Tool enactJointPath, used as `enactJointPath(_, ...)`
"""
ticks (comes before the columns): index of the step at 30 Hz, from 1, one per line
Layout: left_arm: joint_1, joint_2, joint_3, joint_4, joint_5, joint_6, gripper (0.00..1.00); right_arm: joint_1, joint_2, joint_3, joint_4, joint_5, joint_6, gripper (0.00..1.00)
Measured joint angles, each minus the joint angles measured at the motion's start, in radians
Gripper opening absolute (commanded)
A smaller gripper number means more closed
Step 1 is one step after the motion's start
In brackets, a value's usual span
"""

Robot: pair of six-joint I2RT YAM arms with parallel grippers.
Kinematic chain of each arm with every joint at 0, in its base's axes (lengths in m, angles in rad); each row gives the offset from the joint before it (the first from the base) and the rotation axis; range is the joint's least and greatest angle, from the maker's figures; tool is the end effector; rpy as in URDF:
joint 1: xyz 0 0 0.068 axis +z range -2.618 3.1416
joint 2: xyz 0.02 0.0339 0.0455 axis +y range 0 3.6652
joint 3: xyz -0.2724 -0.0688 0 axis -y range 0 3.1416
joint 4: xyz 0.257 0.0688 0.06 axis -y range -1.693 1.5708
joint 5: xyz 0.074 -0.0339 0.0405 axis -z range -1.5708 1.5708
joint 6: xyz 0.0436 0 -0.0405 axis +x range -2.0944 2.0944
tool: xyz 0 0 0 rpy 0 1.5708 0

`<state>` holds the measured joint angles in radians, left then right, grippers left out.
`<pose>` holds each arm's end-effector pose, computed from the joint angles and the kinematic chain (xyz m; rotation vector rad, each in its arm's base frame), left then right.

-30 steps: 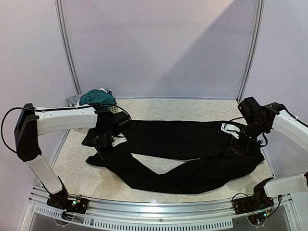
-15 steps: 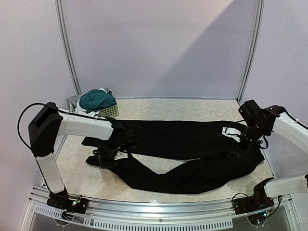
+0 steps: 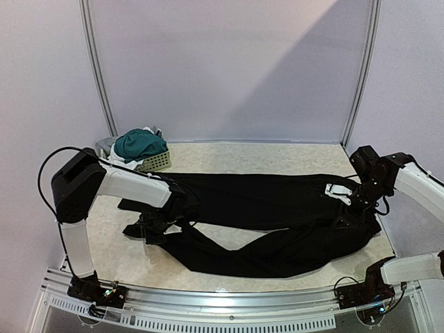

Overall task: Fold and stack the mixed laundry pile
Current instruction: Adjust the flattened trousers at the center of the board.

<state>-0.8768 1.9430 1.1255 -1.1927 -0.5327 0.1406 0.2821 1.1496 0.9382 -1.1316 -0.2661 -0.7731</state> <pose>0.2033 -0.2097 0.1199 -1.5004 -2.3432 -0.9301 0.1877 0.0663 0.2538 -1.4689 2.4344 0.2901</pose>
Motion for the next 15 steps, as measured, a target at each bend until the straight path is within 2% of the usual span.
enactJointPath(2, -0.011, -0.015, 0.0, -0.025, -0.02, -0.012, 0.0, -0.083, -0.012, -0.003, -0.033, -0.001, -0.045, 0.47)
enactJointPath(5, -0.035, -0.09, 0.0, -0.063, -0.05, -0.018, 0.0, -0.27, -0.053, -0.003, -0.088, 0.008, -0.167, 0.48)
enactJointPath(9, -0.076, -0.216, 0.04, -0.125, -0.088, -0.018, 0.0, -0.503, -0.097, -0.003, -0.155, 0.029, -0.396, 0.48)
enactJointPath(15, -0.138, -0.215, 0.078, -0.14, -0.132, -0.033, 0.0, -0.709, -0.094, -0.014, -0.185, 0.076, -0.738, 0.5)
